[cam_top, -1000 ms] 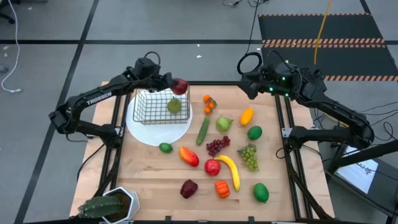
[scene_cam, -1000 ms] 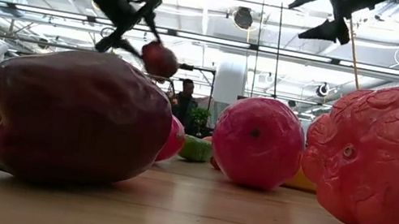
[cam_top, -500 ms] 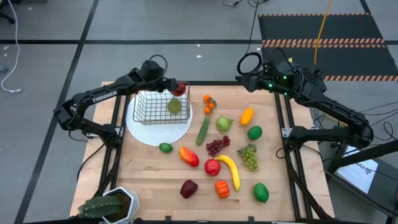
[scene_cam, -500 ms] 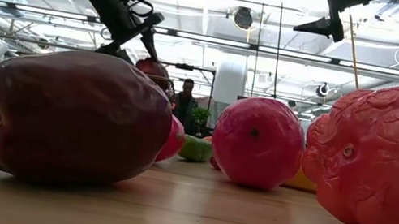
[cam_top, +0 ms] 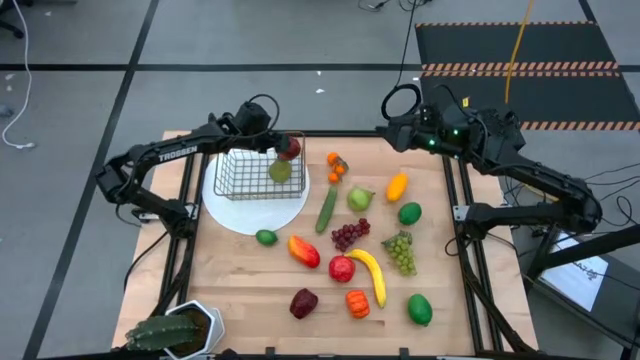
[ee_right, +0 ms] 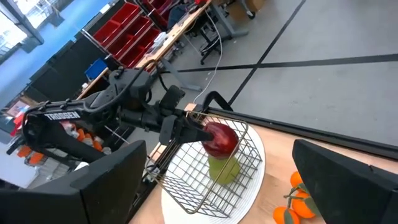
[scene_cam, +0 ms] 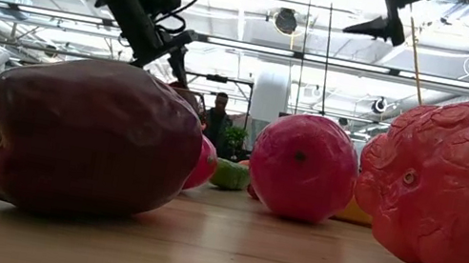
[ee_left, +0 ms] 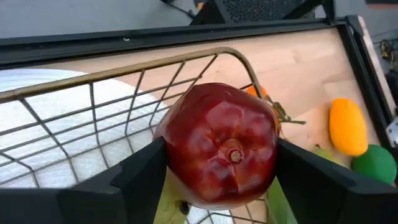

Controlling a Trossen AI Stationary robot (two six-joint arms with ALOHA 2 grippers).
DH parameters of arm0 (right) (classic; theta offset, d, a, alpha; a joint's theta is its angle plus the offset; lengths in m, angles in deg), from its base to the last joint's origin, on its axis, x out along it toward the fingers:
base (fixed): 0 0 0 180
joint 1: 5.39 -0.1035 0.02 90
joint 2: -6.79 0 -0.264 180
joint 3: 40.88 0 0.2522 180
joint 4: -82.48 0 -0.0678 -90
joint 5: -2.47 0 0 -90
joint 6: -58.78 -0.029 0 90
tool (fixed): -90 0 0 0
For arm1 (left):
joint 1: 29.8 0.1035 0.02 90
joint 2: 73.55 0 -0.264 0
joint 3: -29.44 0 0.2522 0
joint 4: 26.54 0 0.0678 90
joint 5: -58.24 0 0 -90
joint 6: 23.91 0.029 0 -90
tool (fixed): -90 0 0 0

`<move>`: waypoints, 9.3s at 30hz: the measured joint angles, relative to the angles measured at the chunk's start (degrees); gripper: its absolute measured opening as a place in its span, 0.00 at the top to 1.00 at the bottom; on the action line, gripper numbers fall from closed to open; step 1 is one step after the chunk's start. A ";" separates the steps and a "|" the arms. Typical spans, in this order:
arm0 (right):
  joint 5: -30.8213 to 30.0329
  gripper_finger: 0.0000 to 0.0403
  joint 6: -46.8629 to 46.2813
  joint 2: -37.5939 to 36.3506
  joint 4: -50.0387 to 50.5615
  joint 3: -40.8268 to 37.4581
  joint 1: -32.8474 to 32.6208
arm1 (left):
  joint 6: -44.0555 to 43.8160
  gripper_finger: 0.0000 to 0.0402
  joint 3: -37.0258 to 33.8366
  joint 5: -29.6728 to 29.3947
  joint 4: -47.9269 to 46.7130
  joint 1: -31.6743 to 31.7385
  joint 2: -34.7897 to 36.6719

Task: Build produce basket
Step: Put the top apple into the wired basket, then put the bottom mango into the wired basket

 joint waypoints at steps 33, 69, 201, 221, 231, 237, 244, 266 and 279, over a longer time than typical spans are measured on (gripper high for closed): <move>12.14 0.01 1.84 -0.70 11.06 -0.02 -8.77 | -9.80 0.14 0.00 -0.49 -0.22 -7.12 19.84; 22.46 0.01 15.48 -9.89 39.40 -0.02 -8.71 | 0.48 0.55 24.67 -18.69 -4.38 -51.56 -6.95; 14.97 0.01 26.04 -4.87 12.96 -0.02 -1.93 | -51.12 0.38 26.75 -25.45 -3.04 -46.05 -2.23; 15.10 0.01 27.70 -4.87 12.96 -0.02 -1.93 | -51.06 0.38 26.75 -26.47 -3.19 -45.96 -2.23; 15.12 0.01 27.44 -4.87 12.95 -0.02 -1.93 | -35.10 0.38 26.73 -28.10 -3.19 -44.94 -2.23; 15.15 0.01 24.81 -5.01 12.95 -0.02 -1.96 | -20.11 0.38 26.73 -28.10 -3.17 -44.12 -2.23; 15.16 0.01 19.70 -5.01 12.96 -0.02 -1.96 | -3.62 0.38 26.73 -28.10 -3.14 -43.74 -2.23; 14.70 0.14 -6.34 -5.00 12.13 -0.02 -5.10 | 46.03 0.38 26.73 -27.33 -3.26 -44.54 -2.23; -1.11 0.58 -6.08 -4.87 6.12 -0.02 -16.86 | 15.53 0.38 26.63 -25.94 -13.86 -44.96 4.48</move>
